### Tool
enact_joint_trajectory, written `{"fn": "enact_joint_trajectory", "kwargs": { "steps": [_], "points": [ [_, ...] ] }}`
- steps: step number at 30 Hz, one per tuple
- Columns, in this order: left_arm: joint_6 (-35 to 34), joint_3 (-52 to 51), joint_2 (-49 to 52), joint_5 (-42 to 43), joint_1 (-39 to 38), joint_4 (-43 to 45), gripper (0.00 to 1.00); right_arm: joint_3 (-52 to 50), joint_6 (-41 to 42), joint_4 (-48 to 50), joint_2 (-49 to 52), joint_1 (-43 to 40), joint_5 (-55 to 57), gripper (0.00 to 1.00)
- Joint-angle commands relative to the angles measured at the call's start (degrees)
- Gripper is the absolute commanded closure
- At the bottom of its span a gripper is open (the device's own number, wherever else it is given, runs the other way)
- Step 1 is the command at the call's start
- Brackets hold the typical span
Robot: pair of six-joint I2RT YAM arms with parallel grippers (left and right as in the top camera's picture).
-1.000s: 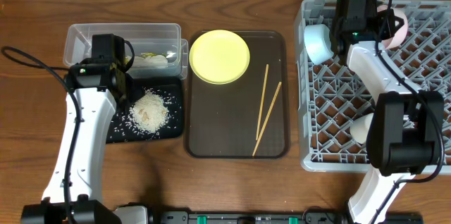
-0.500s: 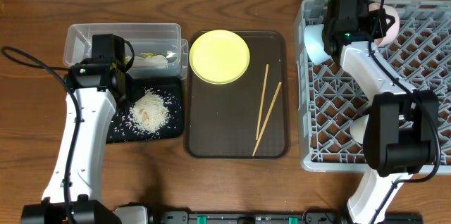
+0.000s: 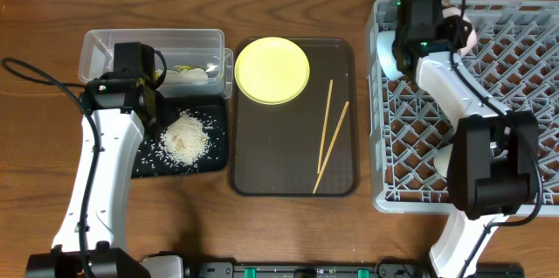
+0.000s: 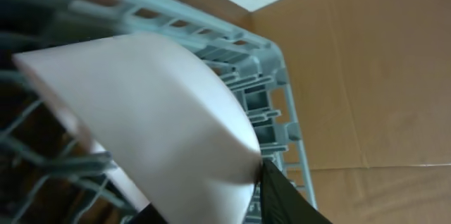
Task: Sort waste into correct bins and load items into the dishwasher rack
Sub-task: 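Carry the white bowl to the rack's back row and release it, then move the right gripper to the chopsticks and grasp one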
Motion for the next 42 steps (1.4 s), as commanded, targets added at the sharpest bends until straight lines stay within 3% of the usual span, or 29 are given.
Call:
{"fn": "enact_joint_trajectory", "kwargs": {
  "steps": [1, 3, 7, 12, 21, 23, 28, 34, 42],
  "points": [
    [0.4, 0.5, -0.3, -0.3, 0.2, -0.2, 0.29, 0.2, 7.4, -2.0, 0.7, 1.2, -3.7, 0.73],
    [0.4, 0.5, -0.3, -0.3, 0.2, -0.2, 0.29, 0.2, 10.8, -4.2, -0.4, 1.2, -4.0, 0.7],
    [0.4, 0.5, -0.3, -0.3, 0.2, -0.2, 0.29, 0.2, 12.4, -8.2, -4.6, 1.4, -8.6, 0.52],
    [0.4, 0.5, -0.3, -0.3, 0.2, -0.2, 0.29, 0.2, 12.4, -15.1, -12.3, 1.4, -23.6, 0.34],
    [0.3, 0.5, -0.3, -0.3, 0.2, -0.2, 0.29, 0.2, 26.1, -30.9, -22.6, 5.6, -65.5, 0.38],
    [0.4, 0.5, -0.3, -0.3, 0.2, -0.2, 0.29, 0.1, 28.5, -34.0, -22.5, 7.5, -70.0, 0.39],
    [0.4, 0.5, -0.3, -0.3, 0.2, -0.2, 0.29, -2.7, 34.8, -36.9, -21.6, 14.8, -68.9, 0.41],
    [0.4, 0.5, -0.3, -0.3, 0.2, -0.2, 0.29, -8.7, 48.6, -36.6, -21.0, 22.3, -55.0, 0.42],
    [0.4, 0.5, -0.3, -0.3, 0.2, -0.2, 0.29, -19.5, 56.2, -28.7, -21.0, 25.1, -51.6, 0.5]
  ]
}}
